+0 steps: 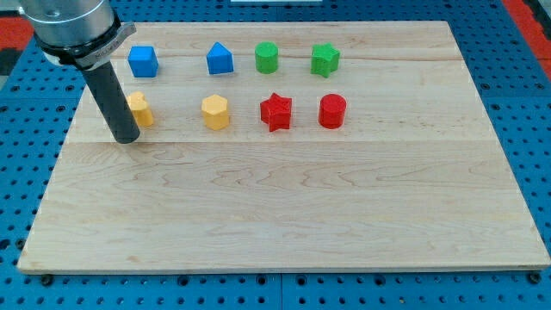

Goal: Push the green star slightly to the top left of the red circle

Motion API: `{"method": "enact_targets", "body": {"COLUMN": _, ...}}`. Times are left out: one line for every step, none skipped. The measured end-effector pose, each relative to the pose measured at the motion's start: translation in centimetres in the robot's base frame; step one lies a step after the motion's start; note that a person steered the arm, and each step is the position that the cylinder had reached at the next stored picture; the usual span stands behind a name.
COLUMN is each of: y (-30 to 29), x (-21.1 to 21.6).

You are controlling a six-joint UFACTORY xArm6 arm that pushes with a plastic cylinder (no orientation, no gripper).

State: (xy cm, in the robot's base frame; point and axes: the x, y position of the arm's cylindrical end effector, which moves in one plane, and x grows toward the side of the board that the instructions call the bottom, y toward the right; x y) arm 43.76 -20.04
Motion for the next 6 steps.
{"method": "enact_targets", "body": {"y": 0.0, "x": 0.0}}
{"method": "enact_targets", "body": {"y": 0.3, "x": 0.0}}
{"method": "enact_targets", "body": {"y": 0.3, "x": 0.0}}
{"method": "enact_targets", "body": {"y": 0.3, "x": 0.1}}
{"method": "enact_targets", "body": {"y": 1.6, "x": 0.7}}
{"method": "enact_targets", "body": {"y": 4.4, "x": 1.6}}
